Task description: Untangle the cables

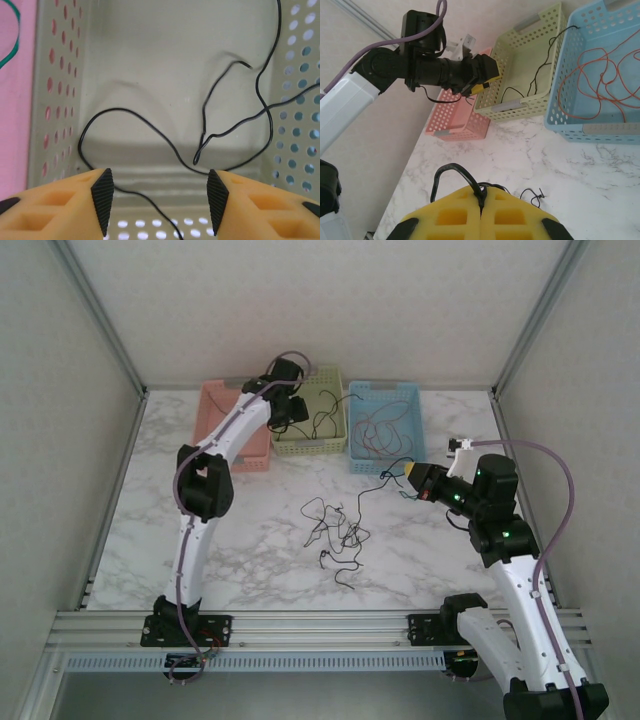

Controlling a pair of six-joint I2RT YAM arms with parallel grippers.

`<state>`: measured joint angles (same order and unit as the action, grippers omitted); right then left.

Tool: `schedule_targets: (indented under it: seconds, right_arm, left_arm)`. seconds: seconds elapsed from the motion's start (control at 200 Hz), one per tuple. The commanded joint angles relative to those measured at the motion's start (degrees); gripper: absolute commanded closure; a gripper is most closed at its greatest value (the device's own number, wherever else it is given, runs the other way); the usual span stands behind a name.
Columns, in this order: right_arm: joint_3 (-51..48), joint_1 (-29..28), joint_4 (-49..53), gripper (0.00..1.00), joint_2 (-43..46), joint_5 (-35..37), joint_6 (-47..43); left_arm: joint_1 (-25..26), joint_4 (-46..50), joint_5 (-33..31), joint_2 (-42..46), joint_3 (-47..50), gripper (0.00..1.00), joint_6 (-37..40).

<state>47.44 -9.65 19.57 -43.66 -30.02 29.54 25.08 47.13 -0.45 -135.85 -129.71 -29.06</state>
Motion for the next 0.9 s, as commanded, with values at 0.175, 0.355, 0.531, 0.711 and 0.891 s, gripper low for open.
schedule_targets:
  seconds: [0.175,0.355,0.531,0.711,0.891]
  right_arm:
    - [-0.41,-0.43,0.53,1.00,-0.41,1.98,-0.80]
    - [0.10,-0.39,-1.17,1.00,-2.92,2.45,1.45]
    - [0.22,-0.90,-5.98,1.00,-5.74,0.54,7.56]
    - [0.92,-3.06,-9.51,1.00,-9.08,2.29,12.61]
    - [6.21,-7.23,-11.44,1.00,-16.92,9.54,13.31]
  left_arm:
    - [2.11,-11.71,6.05,28.41,25.21,0.41,1.76]
    - [4.60,-20.43,15.09,44.21,45.82,0.41,2.69]
    - [11.77,-31.08,22.95,59.82,65.96,0.30,1.53]
    - [19.10,-32.71,21.87,70.53,77.30,0.27,-0.55]
    - [19.74,-25.34,12.85,79.71,85.79,0.28,-2.84]
